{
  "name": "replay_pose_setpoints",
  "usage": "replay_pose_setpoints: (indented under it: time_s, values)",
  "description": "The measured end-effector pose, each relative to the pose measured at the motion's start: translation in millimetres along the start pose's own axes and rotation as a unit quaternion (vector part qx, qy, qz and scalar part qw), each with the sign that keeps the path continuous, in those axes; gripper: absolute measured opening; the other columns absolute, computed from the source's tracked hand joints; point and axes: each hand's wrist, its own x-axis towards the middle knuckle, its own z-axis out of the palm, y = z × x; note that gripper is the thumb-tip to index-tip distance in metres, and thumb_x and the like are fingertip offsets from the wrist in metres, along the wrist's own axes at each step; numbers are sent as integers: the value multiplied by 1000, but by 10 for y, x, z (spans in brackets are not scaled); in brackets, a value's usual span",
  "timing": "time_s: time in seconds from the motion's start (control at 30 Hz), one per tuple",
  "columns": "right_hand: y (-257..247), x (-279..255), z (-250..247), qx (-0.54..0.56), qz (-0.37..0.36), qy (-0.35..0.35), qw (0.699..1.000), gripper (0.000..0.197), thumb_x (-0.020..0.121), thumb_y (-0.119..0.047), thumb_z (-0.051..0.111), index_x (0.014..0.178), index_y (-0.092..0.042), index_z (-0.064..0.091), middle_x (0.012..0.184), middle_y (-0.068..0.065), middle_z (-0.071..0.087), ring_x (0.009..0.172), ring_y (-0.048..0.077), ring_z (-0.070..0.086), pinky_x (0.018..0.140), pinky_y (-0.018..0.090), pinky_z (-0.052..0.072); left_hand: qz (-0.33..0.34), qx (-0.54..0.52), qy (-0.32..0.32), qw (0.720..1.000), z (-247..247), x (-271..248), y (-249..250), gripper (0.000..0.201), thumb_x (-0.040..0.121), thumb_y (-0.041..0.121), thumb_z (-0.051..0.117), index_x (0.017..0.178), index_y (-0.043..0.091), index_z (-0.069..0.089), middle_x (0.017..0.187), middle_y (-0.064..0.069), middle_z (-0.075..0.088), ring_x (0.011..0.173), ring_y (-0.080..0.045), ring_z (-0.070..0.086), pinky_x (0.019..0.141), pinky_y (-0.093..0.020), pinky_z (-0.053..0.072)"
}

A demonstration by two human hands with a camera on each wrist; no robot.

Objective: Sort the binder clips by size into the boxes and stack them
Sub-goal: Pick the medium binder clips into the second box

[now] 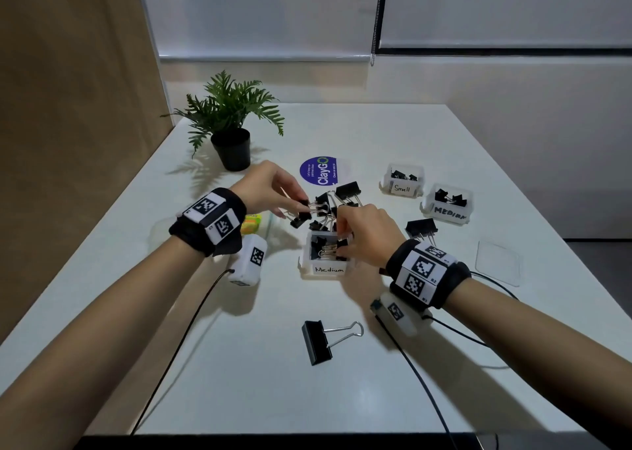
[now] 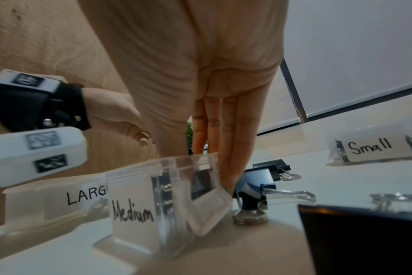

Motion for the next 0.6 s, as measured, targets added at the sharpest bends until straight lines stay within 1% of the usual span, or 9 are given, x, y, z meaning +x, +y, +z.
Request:
replay_pose_setpoints:
  time_s: [0.07, 0.13, 0.2, 0.27, 0.37, 0.43, 0.47, 0.53, 0.6]
  values:
    - [-1, 3, -5, 2, 1, -1, 1000, 28, 70, -22, 77, 84, -22, 53, 89, -2, 65, 82, 20, 59, 63, 30, 45, 2, -11, -38, 999, 59, -95, 53, 14, 74, 11, 80, 86, 8, 74, 87, -12, 74, 71, -11, 68, 61, -21, 55]
    - [-6, 8, 0, -2, 1, 0, 1000, 30, 70, -23, 77, 82, -23, 50, 89, -1, 65, 81, 21, 59, 62, 30, 44, 9, -7, -62, 998, 127, -149, 75, 16, 72, 13, 81, 86, 7, 75, 82, -10, 74, 72, -13, 65, 65, -25, 54]
    - [-13, 11, 4, -5, 3, 1, 1000, 28, 70, -23, 77, 84, -22, 52, 89, -1, 64, 81, 22, 59, 62, 30, 43, 26, 26, -72, 997, 191, -163, 70, 16, 70, 13, 84, 83, 8, 76, 80, -10, 74, 72, -15, 67, 72, -32, 54]
    - [-17, 15, 6, -3, 6, 3, 1000, 27, 69, -24, 77, 85, -21, 55, 88, -1, 64, 81, 22, 59, 63, 31, 45, 36, 87, -72, 993, 248, -168, 66, 16, 67, 14, 86, 80, 9, 76, 78, -8, 75, 73, -16, 70, 78, -32, 56]
    - [-23, 10, 12, 1, 8, 2, 1000, 27, 70, -23, 77, 84, -22, 54, 88, -1, 64, 81, 22, 59, 64, 32, 46, 33, 148, -65, 986, 306, -170, 81, 17, 65, 15, 87, 77, 10, 76, 74, -4, 74, 71, -15, 70, 76, -31, 57]
    - [-19, 8, 15, -1, 11, 3, 1000, 27, 70, -22, 77, 83, -22, 53, 88, 0, 64, 81, 22, 59, 63, 32, 46, 30, 190, -63, 979, 350, -180, 118, 16, 66, 18, 87, 75, 14, 75, 72, 0, 73, 72, -15, 69, 75, -33, 56]
    - [-18, 6, 15, -1, 12, 3, 1000, 27, 70, -22, 76, 83, -22, 53, 88, 0, 63, 80, 23, 59, 62, 32, 45, 27, 224, -57, 973, 382, -187, 138, 15, 66, 21, 86, 76, 16, 75, 72, 5, 70, 75, -16, 67, 73, -34, 55]
    - [-19, 6, 13, -1, 15, 5, 1000, 27, 70, -20, 75, 83, -22, 51, 88, 0, 63, 80, 23, 58, 61, 31, 45, 23, 310, -34, 950, 460, -214, 190, 14, 68, 29, 83, 77, 23, 74, 75, 10, 60, 83, -17, 61, 68, -32, 48]
    - [-22, 5, 13, -3, 17, 3, 1000, 27, 71, -20, 73, 84, -22, 50, 88, 1, 63, 80, 24, 58, 63, 33, 46, 23, 370, -15, 929, 526, -228, 227, 14, 69, 34, 81, 77, 25, 73, 84, 7, 55, 89, -18, 57, 65, -29, 39]
